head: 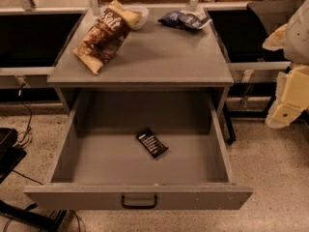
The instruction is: Pick rxbar chocolate from top drawer and place on counter
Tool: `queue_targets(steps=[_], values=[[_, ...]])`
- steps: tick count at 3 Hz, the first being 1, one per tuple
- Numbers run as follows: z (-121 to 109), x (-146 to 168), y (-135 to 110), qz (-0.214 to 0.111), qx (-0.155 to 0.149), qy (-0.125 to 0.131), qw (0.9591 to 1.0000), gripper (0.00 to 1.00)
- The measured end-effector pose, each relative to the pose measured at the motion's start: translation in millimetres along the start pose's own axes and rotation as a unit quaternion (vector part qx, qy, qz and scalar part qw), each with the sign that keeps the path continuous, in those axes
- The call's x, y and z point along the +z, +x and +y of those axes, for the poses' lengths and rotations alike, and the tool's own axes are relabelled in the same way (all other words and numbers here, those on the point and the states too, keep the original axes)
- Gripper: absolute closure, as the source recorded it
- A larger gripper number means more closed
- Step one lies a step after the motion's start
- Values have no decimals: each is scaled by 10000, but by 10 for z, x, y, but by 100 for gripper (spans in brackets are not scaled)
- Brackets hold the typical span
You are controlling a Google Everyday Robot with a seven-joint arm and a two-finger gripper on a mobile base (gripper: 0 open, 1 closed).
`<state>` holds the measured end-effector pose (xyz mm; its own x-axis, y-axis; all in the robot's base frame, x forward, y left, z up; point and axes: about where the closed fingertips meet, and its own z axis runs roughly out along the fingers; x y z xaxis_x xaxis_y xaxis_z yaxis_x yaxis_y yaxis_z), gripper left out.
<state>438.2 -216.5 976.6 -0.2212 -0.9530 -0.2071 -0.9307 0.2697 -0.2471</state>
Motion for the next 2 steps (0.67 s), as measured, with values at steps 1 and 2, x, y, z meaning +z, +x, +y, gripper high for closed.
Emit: queue_targets(steps=[1, 2], values=[[-1, 1, -1, -1, 1, 0, 10000, 0], [-82, 165, -100, -164, 252, -52, 9995, 0]])
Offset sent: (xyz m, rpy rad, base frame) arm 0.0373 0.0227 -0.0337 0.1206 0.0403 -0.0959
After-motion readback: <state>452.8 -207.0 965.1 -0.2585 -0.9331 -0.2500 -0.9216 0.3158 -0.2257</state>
